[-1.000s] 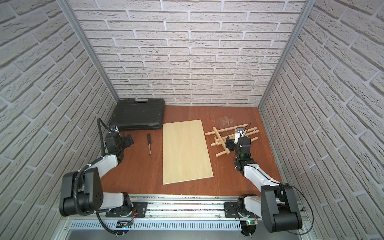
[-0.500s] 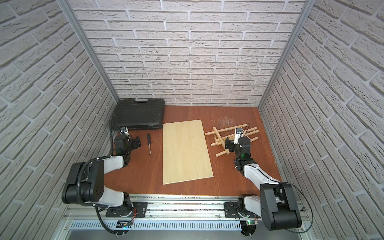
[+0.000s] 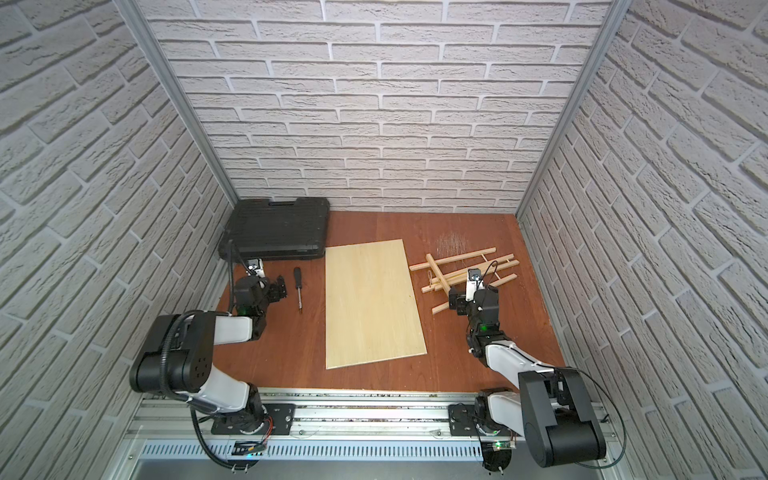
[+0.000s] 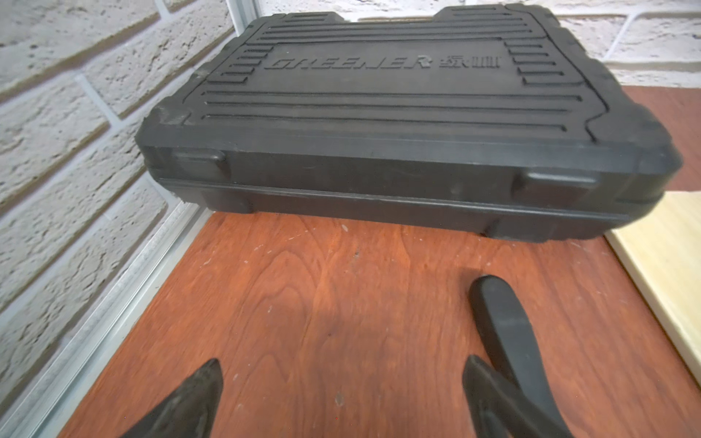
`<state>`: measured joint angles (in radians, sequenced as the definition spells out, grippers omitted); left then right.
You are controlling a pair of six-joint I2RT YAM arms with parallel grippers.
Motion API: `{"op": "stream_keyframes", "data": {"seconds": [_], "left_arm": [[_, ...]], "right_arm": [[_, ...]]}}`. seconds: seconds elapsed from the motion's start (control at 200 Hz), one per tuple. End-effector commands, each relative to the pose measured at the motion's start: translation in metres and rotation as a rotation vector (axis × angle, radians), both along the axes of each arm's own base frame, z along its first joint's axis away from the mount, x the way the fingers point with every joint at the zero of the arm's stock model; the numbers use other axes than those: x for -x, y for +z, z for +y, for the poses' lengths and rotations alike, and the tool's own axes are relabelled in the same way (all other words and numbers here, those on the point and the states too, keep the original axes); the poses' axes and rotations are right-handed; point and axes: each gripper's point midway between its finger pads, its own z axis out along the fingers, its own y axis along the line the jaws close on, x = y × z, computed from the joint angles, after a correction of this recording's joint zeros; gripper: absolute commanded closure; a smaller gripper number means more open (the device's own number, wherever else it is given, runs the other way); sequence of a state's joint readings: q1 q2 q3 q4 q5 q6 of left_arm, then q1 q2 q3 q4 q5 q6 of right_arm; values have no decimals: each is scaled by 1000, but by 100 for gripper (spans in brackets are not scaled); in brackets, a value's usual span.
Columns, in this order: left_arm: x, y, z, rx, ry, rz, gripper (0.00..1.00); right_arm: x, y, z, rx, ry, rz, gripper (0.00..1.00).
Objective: Disassemble the easel
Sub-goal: Reset both arms
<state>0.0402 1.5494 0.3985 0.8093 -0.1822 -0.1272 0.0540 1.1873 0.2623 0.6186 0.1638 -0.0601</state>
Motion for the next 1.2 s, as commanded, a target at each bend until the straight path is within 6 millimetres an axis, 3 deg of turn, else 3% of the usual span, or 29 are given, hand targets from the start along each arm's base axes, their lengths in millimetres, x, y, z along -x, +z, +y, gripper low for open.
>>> {"op": "stream_keyframes", "data": {"seconds": [0.0,0.1,0.125,0.255,0.395,0.79,0.865,0.995,1.06,1.195], "left_arm": [[-5,14,-4,-27,-27,-90,2],[-3,14,-6,-33,-33,-98,2],[-3,15,-7,-36,-36,-101,2],[-2,15,-12,-52,-47,-100,2],[-1,15,-13,-57,-51,-104,2],[0,16,-14,-67,-50,-111,2],[0,16,-7,-70,-6,-109,2],[-2,15,1,-55,31,-97,2],[-2,15,4,-45,40,-95,2],[-2,15,5,-39,39,-92,2]], "right_arm": [[-4,26,2,31,3,-113,0],[-4,34,4,37,6,-147,0],[2,26,4,40,7,-135,0],[12,28,3,12,-8,-172,0],[13,29,18,-75,61,-239,0],[-6,10,15,-75,30,-185,0],[-8,0,12,-74,9,-178,0],[-11,2,13,-71,16,-255,1],[-14,-3,8,-65,-16,-206,1],[-41,-11,12,-62,-21,-6,1]]}}
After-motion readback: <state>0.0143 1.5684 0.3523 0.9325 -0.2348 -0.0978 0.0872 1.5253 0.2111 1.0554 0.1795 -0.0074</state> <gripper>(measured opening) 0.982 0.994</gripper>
